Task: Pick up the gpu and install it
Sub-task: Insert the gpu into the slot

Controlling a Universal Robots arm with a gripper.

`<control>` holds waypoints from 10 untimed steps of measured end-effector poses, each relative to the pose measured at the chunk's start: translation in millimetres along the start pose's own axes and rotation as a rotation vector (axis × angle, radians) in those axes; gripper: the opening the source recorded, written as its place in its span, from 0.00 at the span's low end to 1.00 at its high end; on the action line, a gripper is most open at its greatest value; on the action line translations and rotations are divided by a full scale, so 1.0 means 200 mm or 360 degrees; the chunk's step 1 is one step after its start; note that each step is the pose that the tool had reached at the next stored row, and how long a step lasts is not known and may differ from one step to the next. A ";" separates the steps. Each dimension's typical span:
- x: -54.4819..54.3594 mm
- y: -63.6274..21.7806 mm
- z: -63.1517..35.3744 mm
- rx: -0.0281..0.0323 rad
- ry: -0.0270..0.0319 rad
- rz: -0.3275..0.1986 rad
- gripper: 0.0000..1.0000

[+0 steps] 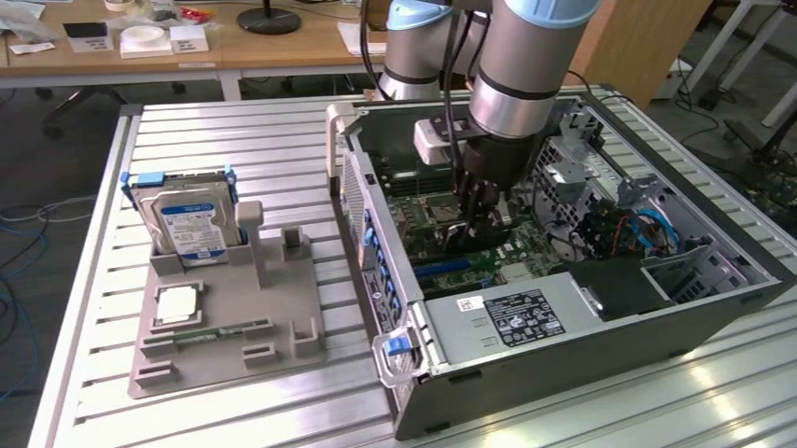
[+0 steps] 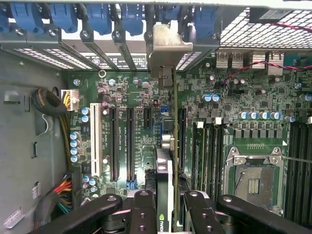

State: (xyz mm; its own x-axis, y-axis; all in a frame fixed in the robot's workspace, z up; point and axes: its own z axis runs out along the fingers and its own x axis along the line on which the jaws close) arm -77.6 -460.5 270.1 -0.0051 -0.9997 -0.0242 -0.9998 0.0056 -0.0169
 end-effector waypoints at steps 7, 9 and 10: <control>0.00 0.009 0.015 0.00000 0.00000 0.0000 0.27; 0.00 0.010 0.022 0.00000 0.00000 0.0000 0.27; 0.00 0.012 0.026 -0.00001 0.00002 0.0000 0.27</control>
State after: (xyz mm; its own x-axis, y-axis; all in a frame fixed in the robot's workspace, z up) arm -79.9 -460.5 265.0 -0.0051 -0.9997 -0.0241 -0.9998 0.0055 -0.0168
